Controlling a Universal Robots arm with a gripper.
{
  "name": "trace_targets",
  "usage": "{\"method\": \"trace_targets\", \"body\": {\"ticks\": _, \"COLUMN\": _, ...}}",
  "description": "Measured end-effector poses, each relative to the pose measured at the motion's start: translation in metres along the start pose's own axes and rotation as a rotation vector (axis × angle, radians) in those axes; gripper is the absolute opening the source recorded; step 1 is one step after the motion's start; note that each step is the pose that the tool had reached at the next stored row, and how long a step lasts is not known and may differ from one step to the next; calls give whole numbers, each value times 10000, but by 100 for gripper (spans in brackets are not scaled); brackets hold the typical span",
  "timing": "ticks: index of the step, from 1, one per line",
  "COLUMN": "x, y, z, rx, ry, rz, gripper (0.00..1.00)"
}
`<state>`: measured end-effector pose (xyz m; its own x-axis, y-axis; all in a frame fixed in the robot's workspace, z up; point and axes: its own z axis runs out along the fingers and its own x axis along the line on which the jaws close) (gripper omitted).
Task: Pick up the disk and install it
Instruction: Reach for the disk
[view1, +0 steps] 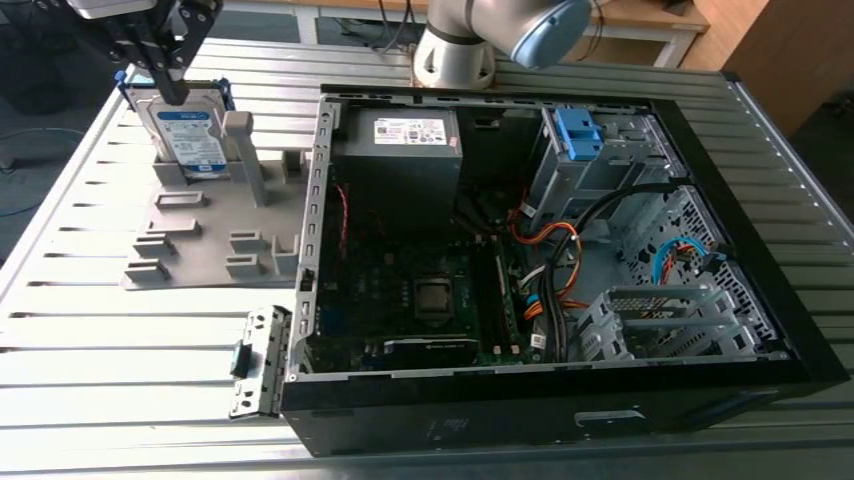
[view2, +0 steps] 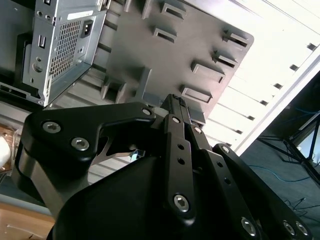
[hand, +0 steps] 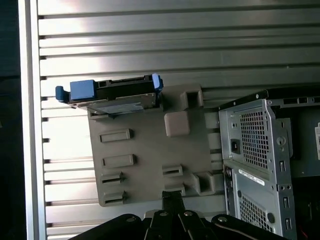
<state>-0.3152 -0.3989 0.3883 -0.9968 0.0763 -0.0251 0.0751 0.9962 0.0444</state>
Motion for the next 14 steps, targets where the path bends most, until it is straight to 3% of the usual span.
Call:
{"method": "trace_targets", "body": {"ticks": 9, "x": 189, "y": -9, "z": 12, "rx": 1, "ry": 0, "rz": 0, "gripper": 11}}
{"method": "trace_targets", "body": {"ticks": 14, "x": 223, "y": 43, "z": 35, "rx": 21, "ry": -2, "rz": -1, "gripper": 11}}
